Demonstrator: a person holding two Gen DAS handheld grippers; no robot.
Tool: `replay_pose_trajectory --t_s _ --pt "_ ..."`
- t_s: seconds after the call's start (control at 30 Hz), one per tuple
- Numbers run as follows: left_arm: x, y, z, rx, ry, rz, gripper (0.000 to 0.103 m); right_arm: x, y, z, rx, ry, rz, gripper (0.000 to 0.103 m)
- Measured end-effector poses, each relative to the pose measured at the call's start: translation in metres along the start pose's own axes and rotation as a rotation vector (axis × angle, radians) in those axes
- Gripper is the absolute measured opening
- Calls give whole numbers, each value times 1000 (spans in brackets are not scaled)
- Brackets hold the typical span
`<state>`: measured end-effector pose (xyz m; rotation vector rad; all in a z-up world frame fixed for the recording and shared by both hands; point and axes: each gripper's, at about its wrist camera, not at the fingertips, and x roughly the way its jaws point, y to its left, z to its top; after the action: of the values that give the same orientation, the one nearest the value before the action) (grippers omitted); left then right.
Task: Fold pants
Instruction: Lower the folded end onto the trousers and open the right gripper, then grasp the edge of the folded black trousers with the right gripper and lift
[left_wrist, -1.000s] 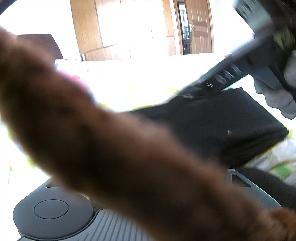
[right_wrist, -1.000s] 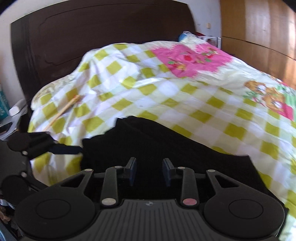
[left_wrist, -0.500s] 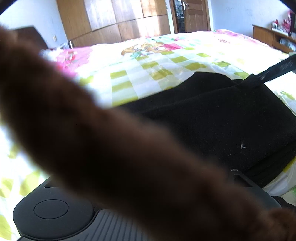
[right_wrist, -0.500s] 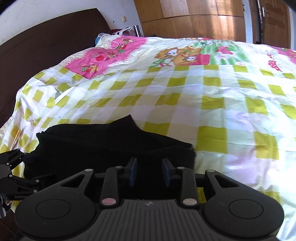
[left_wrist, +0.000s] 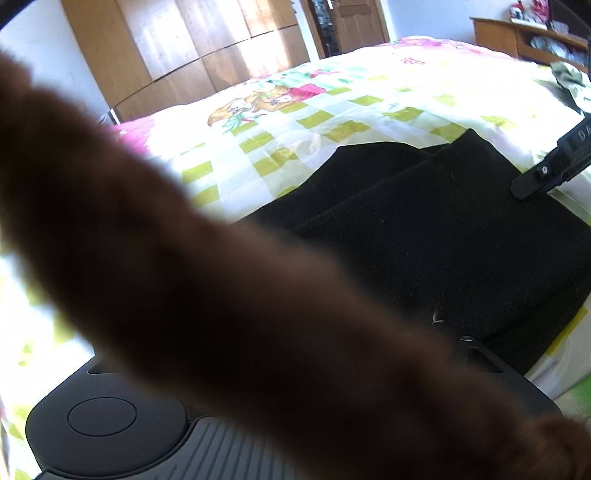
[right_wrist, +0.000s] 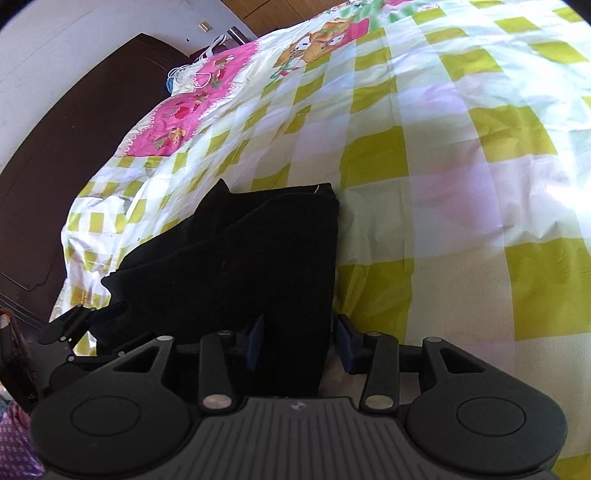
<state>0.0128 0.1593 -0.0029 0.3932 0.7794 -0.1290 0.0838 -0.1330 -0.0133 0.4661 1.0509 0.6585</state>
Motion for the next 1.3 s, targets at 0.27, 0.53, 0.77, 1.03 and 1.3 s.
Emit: replay_pose_trajectory --t_s 0.27,0.53,0.77,1.03,1.3 --pt "7 -9 11 -1 -22 -32 75 8 -7 6 21 55 110 57" --pt "11 -6 12 -29 -33 -61 76 20 -12 3 53 69 207 52" --pt "17 -8 15 -41 -35 -63 76 38 -4 3 238 8 223 32" --pt "13 -39 34 23 -41 -101 76 -30 -32 6 271 -136 156 27" --pt "23 -143 75 139 -100 -307 76 -106 -103 -3 460 -302 -6 27"
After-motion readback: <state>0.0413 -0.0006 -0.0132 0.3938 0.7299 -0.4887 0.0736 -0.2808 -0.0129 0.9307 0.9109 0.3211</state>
